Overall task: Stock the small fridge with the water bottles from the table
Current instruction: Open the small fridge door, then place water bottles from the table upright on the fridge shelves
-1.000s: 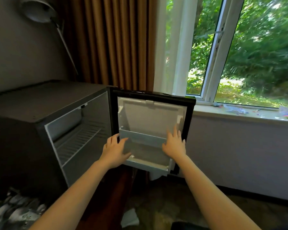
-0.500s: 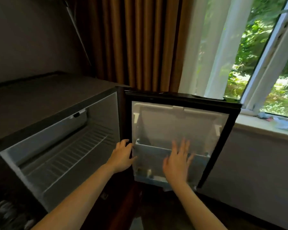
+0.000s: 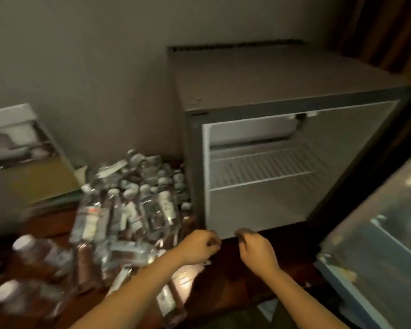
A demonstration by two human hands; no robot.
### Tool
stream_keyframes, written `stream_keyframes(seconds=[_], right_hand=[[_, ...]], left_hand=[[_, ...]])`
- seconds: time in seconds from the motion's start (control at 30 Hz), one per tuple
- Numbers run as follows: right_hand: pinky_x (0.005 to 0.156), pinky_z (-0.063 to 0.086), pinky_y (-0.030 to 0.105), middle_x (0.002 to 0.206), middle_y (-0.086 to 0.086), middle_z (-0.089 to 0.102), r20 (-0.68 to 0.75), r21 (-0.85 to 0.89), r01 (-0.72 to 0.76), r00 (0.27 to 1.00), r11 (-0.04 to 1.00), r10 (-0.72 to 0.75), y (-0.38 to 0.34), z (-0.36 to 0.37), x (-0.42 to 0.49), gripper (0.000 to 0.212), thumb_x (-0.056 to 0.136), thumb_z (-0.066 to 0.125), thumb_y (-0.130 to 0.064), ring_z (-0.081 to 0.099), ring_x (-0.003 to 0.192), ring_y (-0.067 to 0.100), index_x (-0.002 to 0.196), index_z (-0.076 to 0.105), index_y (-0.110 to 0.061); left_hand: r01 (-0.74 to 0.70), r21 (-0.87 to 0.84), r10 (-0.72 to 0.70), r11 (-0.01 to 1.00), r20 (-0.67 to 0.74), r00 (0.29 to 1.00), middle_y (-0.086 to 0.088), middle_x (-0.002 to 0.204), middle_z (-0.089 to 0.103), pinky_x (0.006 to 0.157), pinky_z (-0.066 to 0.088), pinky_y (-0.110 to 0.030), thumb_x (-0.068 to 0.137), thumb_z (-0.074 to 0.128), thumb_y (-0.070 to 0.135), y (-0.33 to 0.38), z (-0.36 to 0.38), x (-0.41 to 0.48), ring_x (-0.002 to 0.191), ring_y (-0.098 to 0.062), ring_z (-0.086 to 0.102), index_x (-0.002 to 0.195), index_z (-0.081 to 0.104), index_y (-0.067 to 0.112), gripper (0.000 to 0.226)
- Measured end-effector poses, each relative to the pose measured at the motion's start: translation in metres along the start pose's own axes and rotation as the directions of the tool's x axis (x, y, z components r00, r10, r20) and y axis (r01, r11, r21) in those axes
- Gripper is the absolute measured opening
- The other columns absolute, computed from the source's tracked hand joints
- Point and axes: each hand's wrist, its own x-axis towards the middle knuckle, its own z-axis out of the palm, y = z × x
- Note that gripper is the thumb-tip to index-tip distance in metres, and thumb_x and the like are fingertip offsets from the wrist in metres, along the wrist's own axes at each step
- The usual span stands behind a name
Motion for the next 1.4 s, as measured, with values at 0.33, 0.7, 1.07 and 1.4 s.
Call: stream_keyframes(seconds=[0.33,0.7,1.07,1.4], right_hand=[[0.070,0.052,0.026,0.104,0.011,0.064,0.662,0.166,-0.016,0.743,0.986,-0.100,-0.094,0.094,0.023,0.019,0.090,0.050,-0.028,0.062,0.072,0.011,0.073,0.058,-0.028],[0.095,0.038,0.015,0.139,-0.004,0.037,0.774,0.411,0.040,0.512,0.911,-0.372,-0.123,0.132,0.036,0.077,0.080,0.073,-0.020,0.040,0.116,0.004,0.141,0.027,-0.017],[0.068,0.055,0.030,0.091,0.002,0.062,0.594,0.466,0.007,0.738,0.885,-0.318,-0.073,0.151,-0.019,0.034,0.085,0.064,-0.026,0.063,0.082,0.016,0.113,0.052,-0.012],[0.068,0.055,0.024,0.094,-0.008,0.061,0.350,0.616,0.144,0.831,0.774,-0.433,-0.005,0.069,-0.077,0.068,0.081,0.071,-0.015,0.063,0.084,0.007,0.138,0.037,-0.027]], left_hand=[[0.453,0.024,-0.442,0.891,-0.180,0.879,-0.016,0.108,0.065,0.079,0.046,-0.035,0.091,0.047,0.026,-0.098,-0.002,-0.066,0.101,-0.031,0.060,0.101,0.062,0.007,0.026],[0.591,-0.251,-0.534,0.767,0.261,0.804,-0.017,0.122,0.060,0.082,0.053,-0.028,0.098,0.043,0.026,-0.151,0.018,-0.069,0.108,-0.028,0.062,0.123,0.053,0.001,0.037],[0.213,-0.725,-0.384,0.655,-0.078,0.920,-0.010,0.090,0.066,0.075,0.055,-0.027,0.094,0.044,0.038,-0.145,0.123,-0.101,0.083,-0.020,0.066,0.110,0.058,0.005,0.038],[-0.098,-0.748,-0.224,0.656,-0.318,0.921,-0.009,0.124,0.059,0.104,0.041,-0.047,0.095,0.049,0.028,-0.062,0.169,-0.084,0.114,-0.024,0.057,0.127,0.039,0.011,0.037]])
